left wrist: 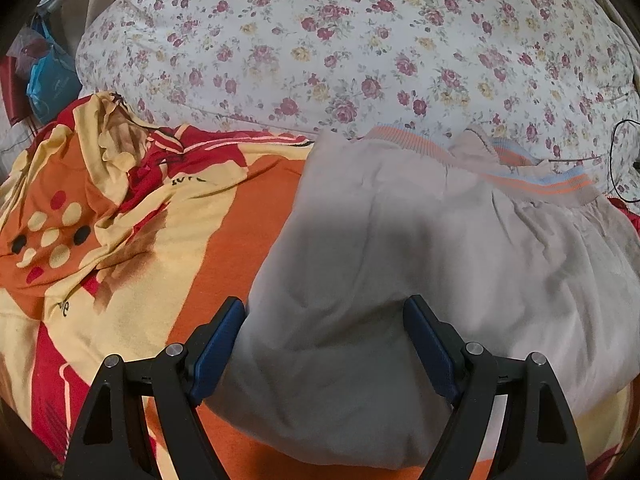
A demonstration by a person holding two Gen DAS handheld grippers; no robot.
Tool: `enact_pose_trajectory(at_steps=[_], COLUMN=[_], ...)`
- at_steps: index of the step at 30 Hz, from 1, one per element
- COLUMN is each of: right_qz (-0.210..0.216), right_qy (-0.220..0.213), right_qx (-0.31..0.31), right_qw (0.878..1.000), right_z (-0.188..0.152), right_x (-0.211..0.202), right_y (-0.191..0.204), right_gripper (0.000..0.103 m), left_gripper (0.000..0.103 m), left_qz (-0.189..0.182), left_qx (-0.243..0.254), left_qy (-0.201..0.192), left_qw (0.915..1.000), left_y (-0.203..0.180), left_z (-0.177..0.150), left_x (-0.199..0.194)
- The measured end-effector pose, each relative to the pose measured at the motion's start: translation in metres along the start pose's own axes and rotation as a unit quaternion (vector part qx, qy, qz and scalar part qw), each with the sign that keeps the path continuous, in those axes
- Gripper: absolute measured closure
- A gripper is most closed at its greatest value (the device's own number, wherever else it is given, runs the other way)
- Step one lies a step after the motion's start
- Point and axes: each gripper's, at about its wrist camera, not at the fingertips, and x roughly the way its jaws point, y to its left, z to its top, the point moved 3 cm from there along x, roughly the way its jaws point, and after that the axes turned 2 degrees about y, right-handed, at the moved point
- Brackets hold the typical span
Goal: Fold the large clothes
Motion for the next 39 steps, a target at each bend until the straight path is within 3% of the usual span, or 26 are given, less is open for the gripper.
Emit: enact_pose_trajectory(at_steps=[7,14,17,21,24,31,32,33,34,37,39], right_qz=[-0.024,-0.017,0.005,0.017,0.010,-0.012,-0.013,-0.006,0.000,-0.029,-0.041], right_qy=[0.012,0.041,0.008,-0.033,-0.008,0.069,0.070,0.068,0.063,0.012,0.010], right_qx=[-0.013,0.004,0.026,0.035,0.003,-0.043,-0.044,-0.040,-0.029,-0.013,0.007], right_qw=[1.000,0.999,1.000,0.999,1.000,0.997,0.996,0.997,0.998,0.999,0.999], right_z=[-0.008,-0.031,-0.019,0.017,0.045,0.094,0.096,0.099,0.102,0.111,0.111], right_x=[-0.003,0.003,-0.014,-0.026,0.000,0.088,0.094,0.099,0.100,0.093,0.102], right_y=[-0.005,-0.015,-0.018,-0.012,0.000,0.021,0.021,0.020,0.017,0.004,-0.007], right_gripper=[0.102,0.102,0.089,0.039,0.027,0.028,0.039,0.083,0.093,0.093,0.093], left_gripper=[0.021,0.021,0.021,0.021,0.021,0.020,0.020,0.020,0.020,0.020,0.020], left_qz=[-0.003,-0.004,-0.006,-0.002,0.005,0.030,0.032,0.035,0.039,0.050,0.050], left_qx=[-0.001,-0.004,-0.005,-0.015,-0.023,-0.001,0.003,0.007,0.013,0.020,0.012], left_qy=[-0.001,-0.002,-0.014,-0.024,-0.023,-0.009,-0.010,-0.014,-0.020,-0.023,-0.014], left_qw=[1.0000,1.0000,0.9999,0.9996,0.9995,0.9995,0.9994,0.9993,0.9989,0.9983,0.9986], left_y=[0.001,0.001,0.003,0.010,0.013,0.003,0.000,-0.002,-0.006,-0.012,-0.015], left_z=[-0.001,0.001,0.006,0.015,0.020,0.035,0.038,0.042,0.047,0.057,0.061], left_x=[-0.002,-0.004,-0.011,-0.017,-0.014,0.021,0.026,0.031,0.036,0.054,0.070])
